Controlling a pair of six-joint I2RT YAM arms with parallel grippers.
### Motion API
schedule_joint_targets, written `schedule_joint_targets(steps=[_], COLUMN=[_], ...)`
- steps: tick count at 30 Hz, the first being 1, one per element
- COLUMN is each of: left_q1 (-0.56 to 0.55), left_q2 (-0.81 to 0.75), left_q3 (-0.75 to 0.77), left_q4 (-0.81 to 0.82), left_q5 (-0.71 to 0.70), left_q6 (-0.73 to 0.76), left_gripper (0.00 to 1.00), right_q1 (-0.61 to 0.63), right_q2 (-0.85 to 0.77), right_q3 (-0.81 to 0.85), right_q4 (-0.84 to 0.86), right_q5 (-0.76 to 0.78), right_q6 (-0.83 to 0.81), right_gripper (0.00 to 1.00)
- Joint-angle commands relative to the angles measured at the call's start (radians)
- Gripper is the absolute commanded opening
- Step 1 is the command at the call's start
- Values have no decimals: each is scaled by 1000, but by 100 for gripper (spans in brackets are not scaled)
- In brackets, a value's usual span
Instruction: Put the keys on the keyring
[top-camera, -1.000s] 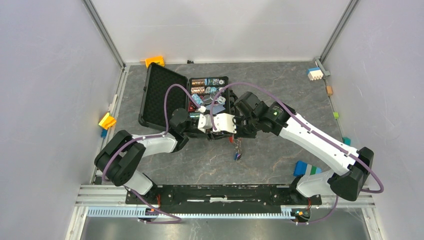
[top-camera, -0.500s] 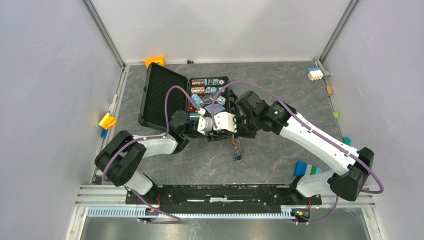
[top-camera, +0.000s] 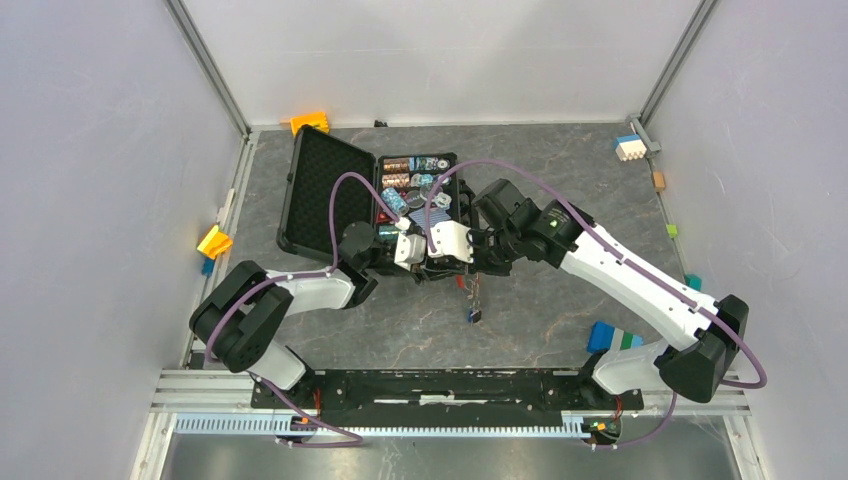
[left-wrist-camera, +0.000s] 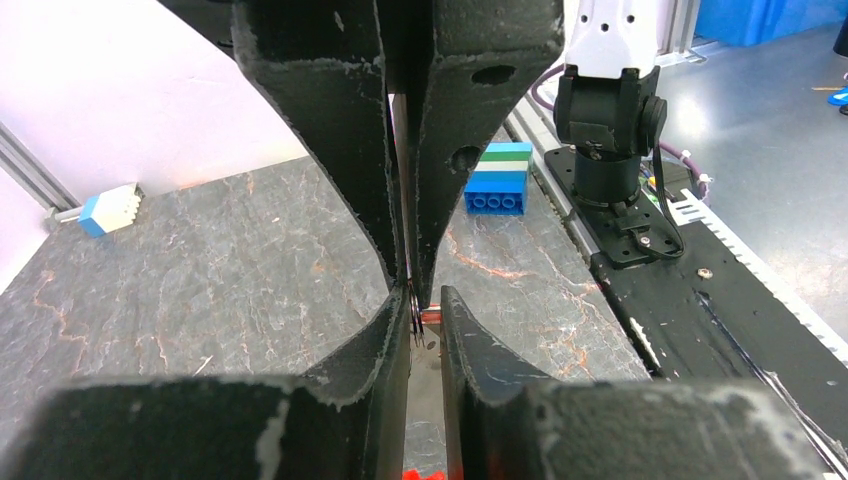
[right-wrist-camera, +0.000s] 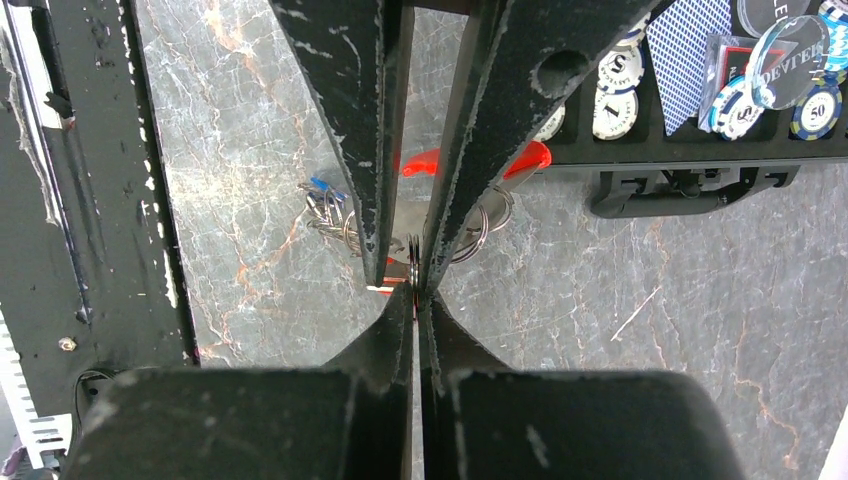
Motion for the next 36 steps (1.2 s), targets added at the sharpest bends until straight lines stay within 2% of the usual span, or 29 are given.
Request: schedule_joint_targets(steps=[1,4,13,20,22,28,36], left_q1=[-9,-9,-11,-11,-9,-6,-6], left_q2=[15,16,10,-12,-27,-67,-95], left_q3=[-6,-6,-4,-14,-18,-16,-21], left_q4=[45,44,32,19,19,59,123], left_q5=[9,3,-16,-32,-46,-56,-25], left_q6=[18,18,8,-11,-15,-142,-218], left_gripper=[23,21,3,2,2,2,2], right_q1=[-12,-13,-18,-38,-58,-132,-194], right_q2=[-25,-25,-23,-36,-51,-108,-155], right_q3=[24,27,29,17,0,-57,-113], right_q4=[66,67,66,85,105,147,166], right_q5=[-23,-29,-34,-48,-64,-204,-353], right_q6=[10,11,15,19,20,5,-29], right_gripper=[0,0,0,0,4,26,33])
